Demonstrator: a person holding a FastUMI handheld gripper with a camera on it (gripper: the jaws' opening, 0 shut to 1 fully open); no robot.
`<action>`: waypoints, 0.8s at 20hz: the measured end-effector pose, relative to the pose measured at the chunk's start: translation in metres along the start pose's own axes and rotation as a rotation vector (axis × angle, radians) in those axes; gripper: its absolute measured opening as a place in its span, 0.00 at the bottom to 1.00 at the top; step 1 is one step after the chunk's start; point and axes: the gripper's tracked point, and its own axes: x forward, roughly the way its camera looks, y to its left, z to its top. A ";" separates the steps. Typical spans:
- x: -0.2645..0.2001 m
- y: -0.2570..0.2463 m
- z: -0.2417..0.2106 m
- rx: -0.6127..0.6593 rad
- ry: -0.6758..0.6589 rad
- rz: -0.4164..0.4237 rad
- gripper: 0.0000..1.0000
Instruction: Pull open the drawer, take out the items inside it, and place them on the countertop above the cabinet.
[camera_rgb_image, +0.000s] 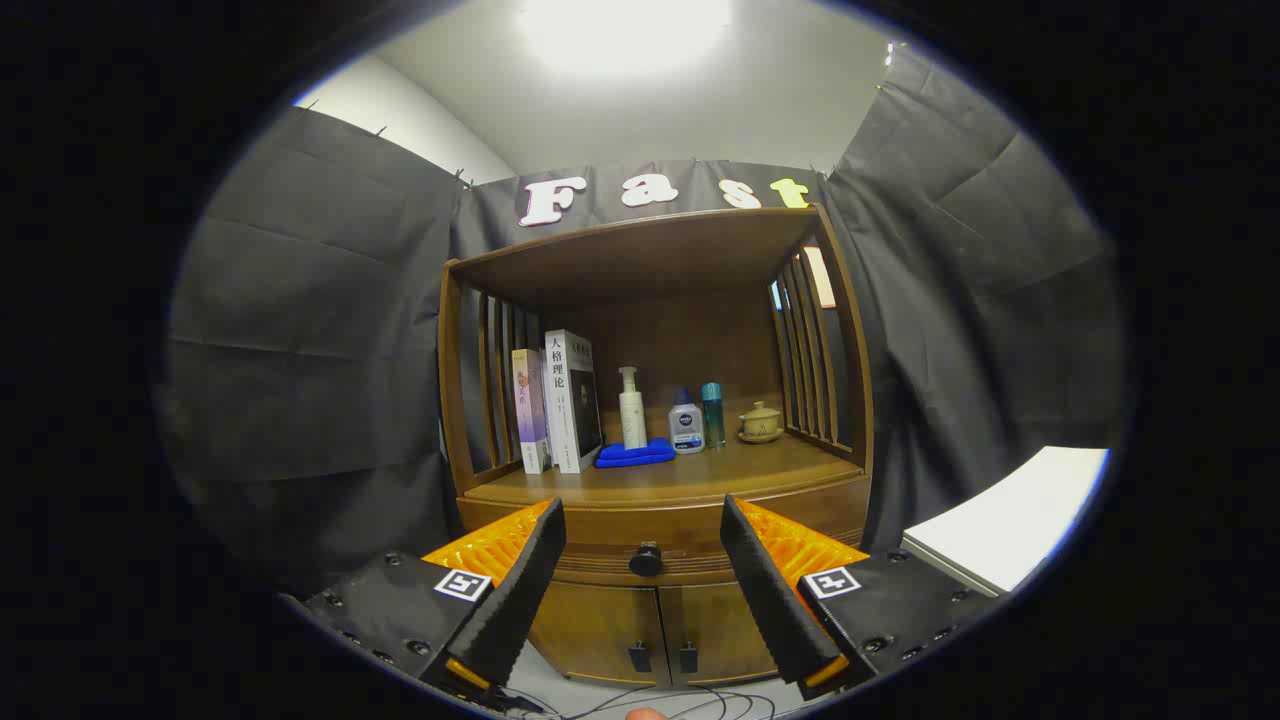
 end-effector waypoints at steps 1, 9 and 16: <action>0.000 0.000 0.000 0.004 0.000 0.000 0.98; 0.001 -0.002 -0.005 0.006 0.012 -0.001 0.98; 0.007 0.002 -0.008 -0.013 0.017 0.002 0.98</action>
